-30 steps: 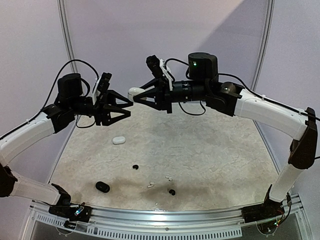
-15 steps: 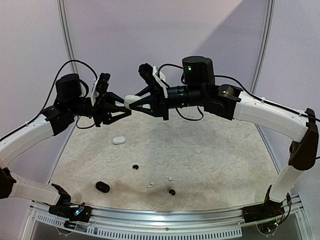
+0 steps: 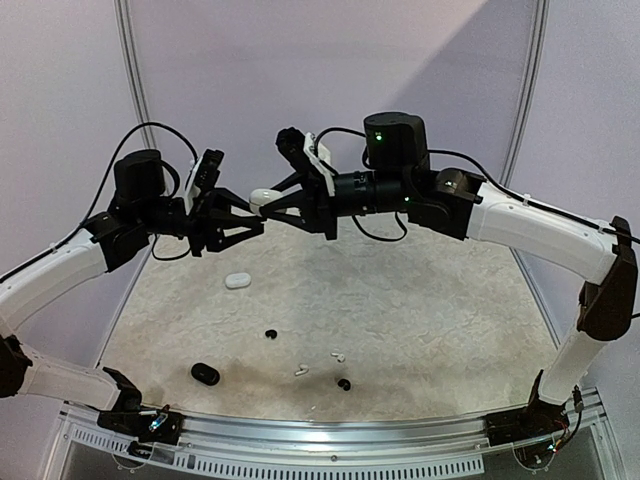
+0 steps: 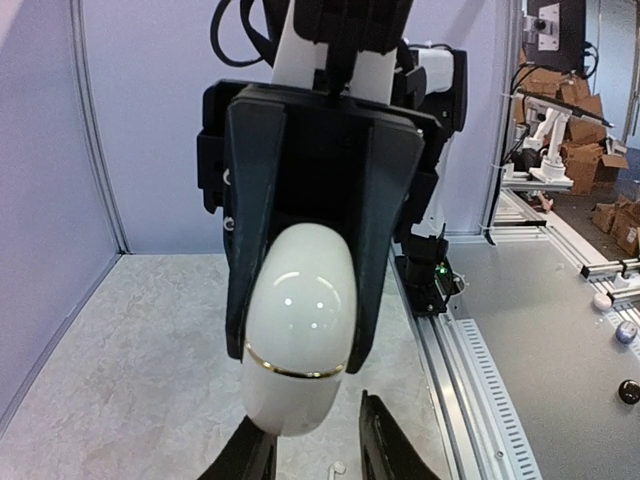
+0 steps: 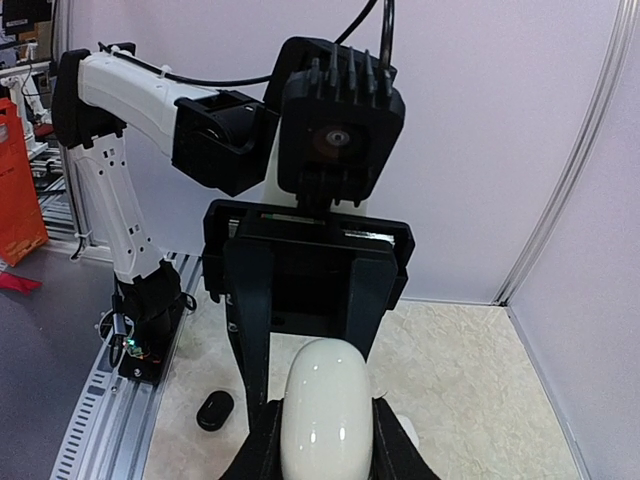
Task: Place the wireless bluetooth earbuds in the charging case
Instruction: Pass from the right arm to the left
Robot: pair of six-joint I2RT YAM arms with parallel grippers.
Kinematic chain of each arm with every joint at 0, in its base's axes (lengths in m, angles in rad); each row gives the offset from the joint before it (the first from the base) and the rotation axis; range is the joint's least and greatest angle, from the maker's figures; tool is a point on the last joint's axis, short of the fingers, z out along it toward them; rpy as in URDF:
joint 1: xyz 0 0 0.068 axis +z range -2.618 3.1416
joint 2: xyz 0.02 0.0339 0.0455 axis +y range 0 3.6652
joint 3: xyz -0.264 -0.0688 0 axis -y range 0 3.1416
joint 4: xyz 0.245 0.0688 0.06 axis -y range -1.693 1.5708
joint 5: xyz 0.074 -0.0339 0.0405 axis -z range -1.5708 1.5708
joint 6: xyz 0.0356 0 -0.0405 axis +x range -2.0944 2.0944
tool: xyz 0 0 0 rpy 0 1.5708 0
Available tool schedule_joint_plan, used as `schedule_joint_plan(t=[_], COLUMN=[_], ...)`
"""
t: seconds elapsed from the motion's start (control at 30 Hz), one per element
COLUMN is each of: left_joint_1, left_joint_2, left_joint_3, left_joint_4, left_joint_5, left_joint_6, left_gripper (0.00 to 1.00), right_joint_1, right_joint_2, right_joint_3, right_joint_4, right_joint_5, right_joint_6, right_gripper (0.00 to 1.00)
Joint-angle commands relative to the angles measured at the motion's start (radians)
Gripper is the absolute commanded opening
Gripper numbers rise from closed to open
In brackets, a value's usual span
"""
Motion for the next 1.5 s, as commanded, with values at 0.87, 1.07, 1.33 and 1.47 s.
schedule_joint_plan(t=[0.87,1.07,1.33,1.47], left_joint_1=[-0.015,-0.015,-0.017,-0.020], left_joint_2=[-0.024,-0.034,-0.066,-0.076], left_joint_3=[0.012,0.006,-0.002,0.000], left_joint_4=[-0.002,0.007,-0.136,-0.182], left_joint_5=[-0.049,-0.063,-0.133,-0.138], left_joint_6=[0.019,0.009,0.208,0.306], left_gripper=[0.01,0.00,0.00,0.00], right_joint_1=[0.013,0.014,0.013,0.013], right_joint_2=[0.035,0.038,-0.004,0.000], right_joint_3=[-0.005,-0.005,-0.017,-0.014], right_joint_4=[-0.046,-0.035,-0.040,-0.051], right_joint_5=[0.049,0.062,0.143,0.162], right_joint_6=[-0.020,0.001,0.034,0.041], right_gripper=[0.00,0.23,0.57,0.57])
